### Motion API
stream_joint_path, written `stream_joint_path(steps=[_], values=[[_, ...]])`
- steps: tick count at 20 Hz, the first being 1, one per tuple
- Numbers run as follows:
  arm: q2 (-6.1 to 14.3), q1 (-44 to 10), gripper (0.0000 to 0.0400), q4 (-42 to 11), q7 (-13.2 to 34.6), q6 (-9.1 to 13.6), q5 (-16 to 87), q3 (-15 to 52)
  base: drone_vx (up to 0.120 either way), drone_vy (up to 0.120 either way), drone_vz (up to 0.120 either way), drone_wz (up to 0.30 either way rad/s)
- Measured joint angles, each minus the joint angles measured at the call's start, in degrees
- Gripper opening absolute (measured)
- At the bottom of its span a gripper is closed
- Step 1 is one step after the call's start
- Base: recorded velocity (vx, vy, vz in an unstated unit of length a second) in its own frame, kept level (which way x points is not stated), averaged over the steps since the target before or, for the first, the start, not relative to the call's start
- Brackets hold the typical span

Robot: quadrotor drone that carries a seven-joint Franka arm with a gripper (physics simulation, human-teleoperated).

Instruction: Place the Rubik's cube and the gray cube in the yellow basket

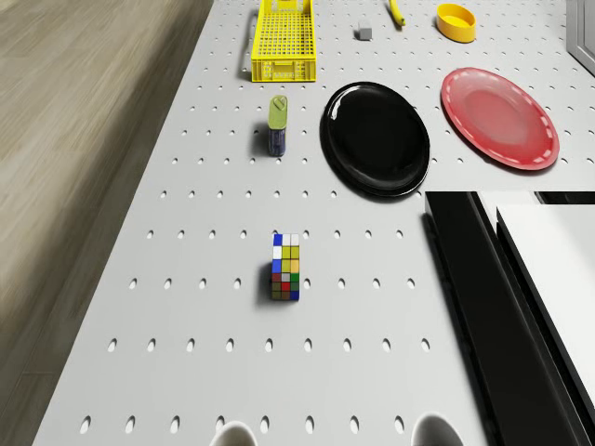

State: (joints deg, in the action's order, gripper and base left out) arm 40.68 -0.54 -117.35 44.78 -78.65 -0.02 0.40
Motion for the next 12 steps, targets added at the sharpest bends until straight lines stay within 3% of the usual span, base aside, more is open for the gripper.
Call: stream_joint_path(steps=[4,9,12], values=[[0.1,0.0,0.04,-0.1,0.0,-0.2,0.2,0.1,0.12,0.12,0.0,0.0],[0.3,-0.2,0.04,-0.3,0.1,-0.4,0.6,0.5,0.12,0.0,0.0,0.0],[0.4,-0.3,0.04,-0.4,0.1,-0.5,1.2,0.8,0.12,0.093,0.0,0.0]])
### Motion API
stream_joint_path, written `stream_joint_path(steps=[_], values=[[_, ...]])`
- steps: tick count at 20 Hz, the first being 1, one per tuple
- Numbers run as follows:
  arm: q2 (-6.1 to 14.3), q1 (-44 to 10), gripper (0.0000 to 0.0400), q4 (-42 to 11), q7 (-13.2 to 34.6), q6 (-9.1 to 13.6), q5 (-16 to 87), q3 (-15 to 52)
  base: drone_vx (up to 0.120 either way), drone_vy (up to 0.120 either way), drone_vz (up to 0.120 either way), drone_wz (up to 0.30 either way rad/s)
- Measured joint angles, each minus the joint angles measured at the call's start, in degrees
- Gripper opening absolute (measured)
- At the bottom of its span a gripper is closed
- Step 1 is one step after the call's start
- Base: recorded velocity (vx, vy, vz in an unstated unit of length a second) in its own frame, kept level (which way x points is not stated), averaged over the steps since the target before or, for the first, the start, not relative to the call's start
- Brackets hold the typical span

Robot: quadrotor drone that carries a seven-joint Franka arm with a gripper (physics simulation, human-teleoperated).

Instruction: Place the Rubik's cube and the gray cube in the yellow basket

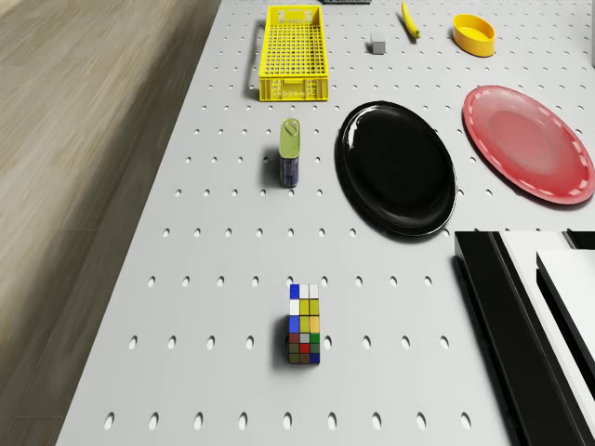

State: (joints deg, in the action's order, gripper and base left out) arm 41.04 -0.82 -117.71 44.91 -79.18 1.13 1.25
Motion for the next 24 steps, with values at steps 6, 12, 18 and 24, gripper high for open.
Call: stream_joint_path(steps=[6,12,18,24], values=[[0.2,-0.5,0.04,-0.3,0.3,-0.3,2.4,1.7,0.12,0.02,0.0,0.0],[0.5,-1.9,0.04,-1.0,1.2,-0.6,8.8,6.3,0.12,0.0,-0.073,0.0],[1.6,-5.7,0.04,-5.2,3.7,-1.4,25.5,17.9,0.12,0.0,-0.013,0.0],[5.3,-14.6,0.04,-21.6,11.5,-2.6,59.2,38.6,0.12,0.0,-0.12,0.0]])
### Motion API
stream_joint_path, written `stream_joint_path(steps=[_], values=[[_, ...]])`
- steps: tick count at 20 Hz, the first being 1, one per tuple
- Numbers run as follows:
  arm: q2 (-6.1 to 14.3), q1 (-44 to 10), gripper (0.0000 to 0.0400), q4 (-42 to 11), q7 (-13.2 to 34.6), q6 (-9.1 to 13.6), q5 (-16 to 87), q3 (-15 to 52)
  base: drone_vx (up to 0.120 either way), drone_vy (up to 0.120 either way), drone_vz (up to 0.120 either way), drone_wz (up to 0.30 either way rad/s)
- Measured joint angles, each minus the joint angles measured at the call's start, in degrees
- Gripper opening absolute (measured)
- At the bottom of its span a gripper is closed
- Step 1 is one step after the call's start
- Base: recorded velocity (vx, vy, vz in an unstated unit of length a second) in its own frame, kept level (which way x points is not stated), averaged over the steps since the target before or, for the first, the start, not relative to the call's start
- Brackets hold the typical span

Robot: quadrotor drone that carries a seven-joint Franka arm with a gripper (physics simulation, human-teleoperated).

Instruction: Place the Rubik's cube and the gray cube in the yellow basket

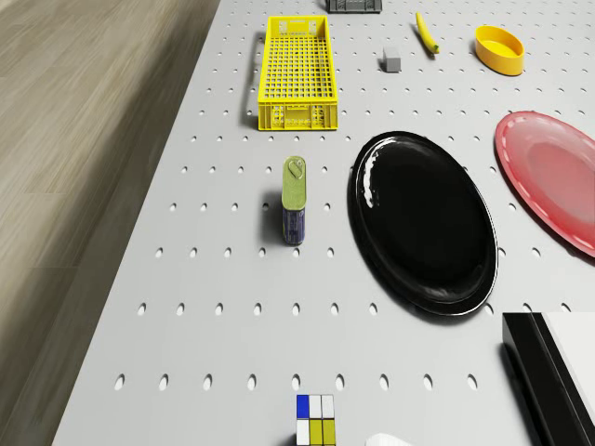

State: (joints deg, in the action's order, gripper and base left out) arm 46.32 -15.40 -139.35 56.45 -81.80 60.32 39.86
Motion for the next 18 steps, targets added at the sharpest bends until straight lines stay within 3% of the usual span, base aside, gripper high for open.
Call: stream_joint_path(steps=[3,7,12,18], values=[[2.5,-7.5,0.04,-11.1,7.2,1.4,19.2,10.0,0.12,0.0,-0.12,0.0],[5.6,-19.8,0.04,-20.8,17.1,6.3,38.2,19.6,0.12,0.0,-0.12,0.0],[9.0,-32.2,0.04,-25.2,25.6,12.0,49.2,26.4,0.12,0.0,-0.12,0.0],[12.1,-39.8,0.04,-26.4,30.5,14.8,52.9,30.1,0.12,0.0,-0.12,0.0]])
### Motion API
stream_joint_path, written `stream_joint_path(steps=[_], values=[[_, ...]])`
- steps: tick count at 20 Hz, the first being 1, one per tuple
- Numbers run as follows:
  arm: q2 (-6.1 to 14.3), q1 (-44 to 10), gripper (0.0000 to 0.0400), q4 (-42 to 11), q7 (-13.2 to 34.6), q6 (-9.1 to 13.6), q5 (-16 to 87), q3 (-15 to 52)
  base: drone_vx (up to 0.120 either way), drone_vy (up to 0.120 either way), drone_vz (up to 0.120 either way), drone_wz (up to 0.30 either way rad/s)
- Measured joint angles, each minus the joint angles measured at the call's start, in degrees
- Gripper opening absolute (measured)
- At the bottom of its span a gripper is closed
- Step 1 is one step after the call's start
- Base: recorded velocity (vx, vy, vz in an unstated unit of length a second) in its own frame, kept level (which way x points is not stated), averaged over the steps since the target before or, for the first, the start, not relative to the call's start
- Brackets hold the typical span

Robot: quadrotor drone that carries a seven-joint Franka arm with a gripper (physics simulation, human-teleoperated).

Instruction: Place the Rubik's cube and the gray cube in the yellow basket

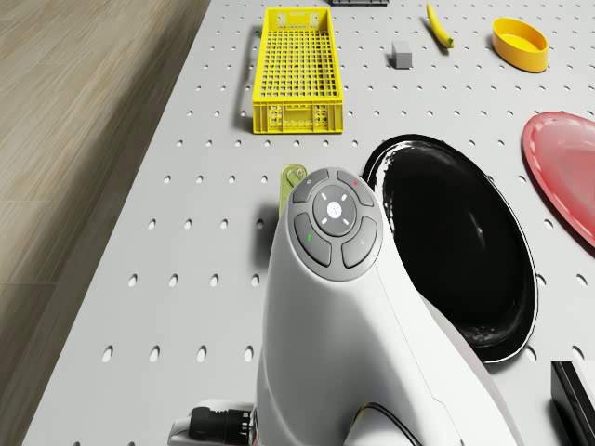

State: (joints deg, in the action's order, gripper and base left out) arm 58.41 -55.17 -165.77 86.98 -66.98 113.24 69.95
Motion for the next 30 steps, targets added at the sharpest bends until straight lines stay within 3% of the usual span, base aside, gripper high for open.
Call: stream_joint_path(steps=[11,14,24,30], values=[[4.0,-4.5,0.04,-0.1,3.3,-0.9,-0.2,2.6,0.12,0.0,-0.12,0.0],[5.0,-5.1,0.04,-0.1,3.8,-1.5,-0.6,3.0,0.12,-0.12,-0.12,0.0],[8.0,-6.4,0.04,0.2,4.9,-4.1,-2.1,4.1,0.004,-0.004,-0.12,0.0],[9.7,-7.0,0.04,0.3,5.5,-5.6,-3.0,4.6,0.087,0.0,-0.12,0.0]])
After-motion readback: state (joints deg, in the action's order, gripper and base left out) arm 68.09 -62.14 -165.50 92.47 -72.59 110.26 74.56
